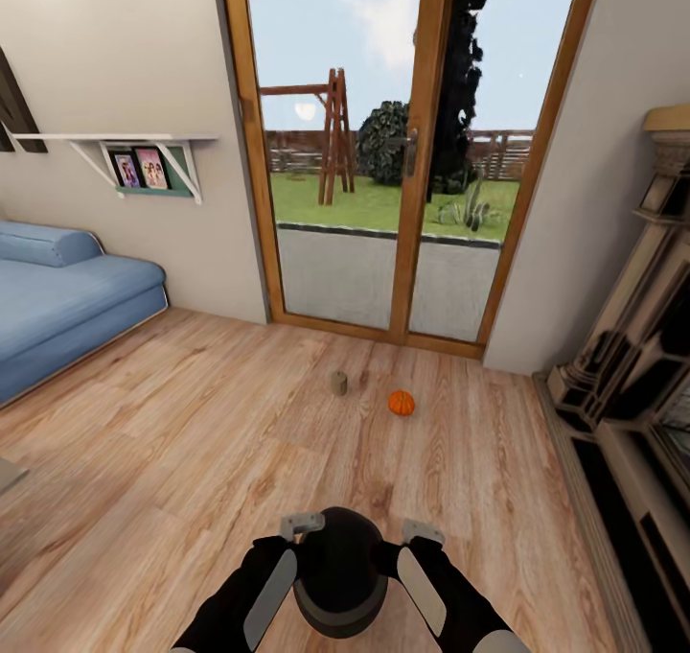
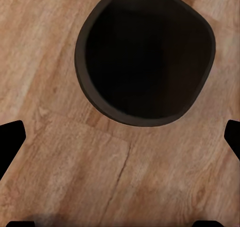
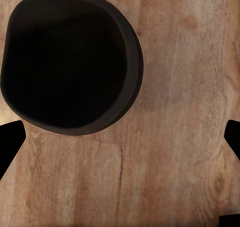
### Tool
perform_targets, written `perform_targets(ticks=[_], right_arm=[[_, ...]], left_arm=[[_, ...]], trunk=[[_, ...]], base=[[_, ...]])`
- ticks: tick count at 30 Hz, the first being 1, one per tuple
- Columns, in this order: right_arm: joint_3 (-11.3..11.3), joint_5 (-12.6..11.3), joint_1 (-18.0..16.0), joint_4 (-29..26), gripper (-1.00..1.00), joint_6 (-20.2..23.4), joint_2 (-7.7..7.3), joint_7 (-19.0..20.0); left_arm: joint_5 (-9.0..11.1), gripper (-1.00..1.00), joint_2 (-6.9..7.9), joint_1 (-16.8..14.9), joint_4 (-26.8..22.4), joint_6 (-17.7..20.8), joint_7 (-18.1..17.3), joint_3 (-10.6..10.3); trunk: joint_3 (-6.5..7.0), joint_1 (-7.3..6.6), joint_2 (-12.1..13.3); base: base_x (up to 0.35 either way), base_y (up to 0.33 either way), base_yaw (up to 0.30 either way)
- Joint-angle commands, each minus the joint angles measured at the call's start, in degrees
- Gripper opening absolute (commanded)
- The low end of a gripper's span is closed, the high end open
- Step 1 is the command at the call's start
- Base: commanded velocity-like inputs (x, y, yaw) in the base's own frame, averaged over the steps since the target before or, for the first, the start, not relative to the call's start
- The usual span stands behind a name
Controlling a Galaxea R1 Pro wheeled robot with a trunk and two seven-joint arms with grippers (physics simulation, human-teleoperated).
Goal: Place each of the two pumpkins and all three candles from the living room inside a cabinet in the living room (use any cabinet), then make sure every cabinet is closed, and position the cauldron so it is next to a table in the living room.
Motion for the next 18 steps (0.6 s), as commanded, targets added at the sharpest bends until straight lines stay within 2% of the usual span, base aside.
perform_targets(ticks=[1,18], right_arm=[[0.3,-0.6,0.0,-0.1,1.0,0.1,-0.04,-0.6],[0.3,-0.6,0.0,-0.1,1.0,-0.2,-0.03,-0.6]], left_arm=[[0.6,1.0,0.03,0.0,-0.1,0.1,0.5,-0.2],[0.6,1.0,0.02,0.0,-0.1,0.0,0.4,-0.1]], trunk=[[-0.24,0.22,-0.4],[-3.29,3.95,-7.3]], base=[[0.0,0.0,0.0],[0.0,0.0,0.0]])
